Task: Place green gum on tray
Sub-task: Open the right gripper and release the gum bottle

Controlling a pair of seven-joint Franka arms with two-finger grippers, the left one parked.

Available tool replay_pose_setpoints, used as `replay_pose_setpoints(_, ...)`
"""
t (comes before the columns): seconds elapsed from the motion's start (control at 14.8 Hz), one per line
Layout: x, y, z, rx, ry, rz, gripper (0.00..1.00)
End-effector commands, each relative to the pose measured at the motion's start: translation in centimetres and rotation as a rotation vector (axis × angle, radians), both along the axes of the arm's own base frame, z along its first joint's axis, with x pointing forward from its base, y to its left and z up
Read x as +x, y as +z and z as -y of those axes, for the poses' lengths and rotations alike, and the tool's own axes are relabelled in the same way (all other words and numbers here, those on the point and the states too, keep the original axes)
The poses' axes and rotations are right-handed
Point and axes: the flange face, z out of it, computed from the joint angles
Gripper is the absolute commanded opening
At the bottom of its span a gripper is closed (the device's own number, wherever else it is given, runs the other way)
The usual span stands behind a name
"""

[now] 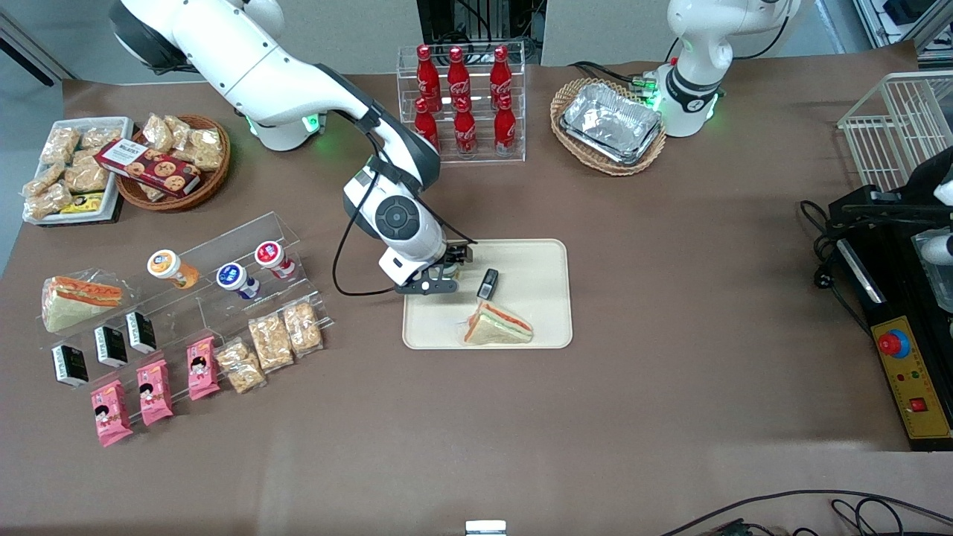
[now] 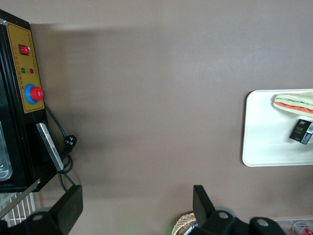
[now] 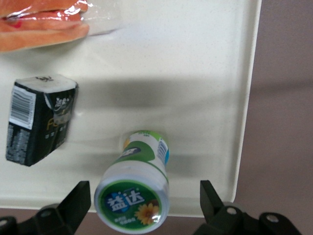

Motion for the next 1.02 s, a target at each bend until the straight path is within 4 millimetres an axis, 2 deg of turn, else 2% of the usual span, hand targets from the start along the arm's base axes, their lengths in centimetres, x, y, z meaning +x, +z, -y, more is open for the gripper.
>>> replay_pose_setpoints(0.0,1.2,1.1,0.4,0.001,-0.018,0.038,1.0)
replay_pose_setpoints(0.2,1.7,4.0,1.1,-0.01,-0.01,0.059,1.0)
replay_pose_setpoints(0.27,2.5,5.4,2.2,-0.018,-0.027,0.061,1.0)
replay_pose_setpoints(0.41,2.5,9.1,3.2,-0.048,0.006,0.058,1.0)
replay_pose_setpoints(0.61,3.8,14.7,7.3,-0.04,0.026,0.047,1.0)
replay_pose_setpoints(0.81,5.2,19.9,13.5,-0.04,0.033,0.036,1.0)
replay_pose_setpoints(0.95,4.9,23.0,16.9,-0.051,0.058,0.024,1.0)
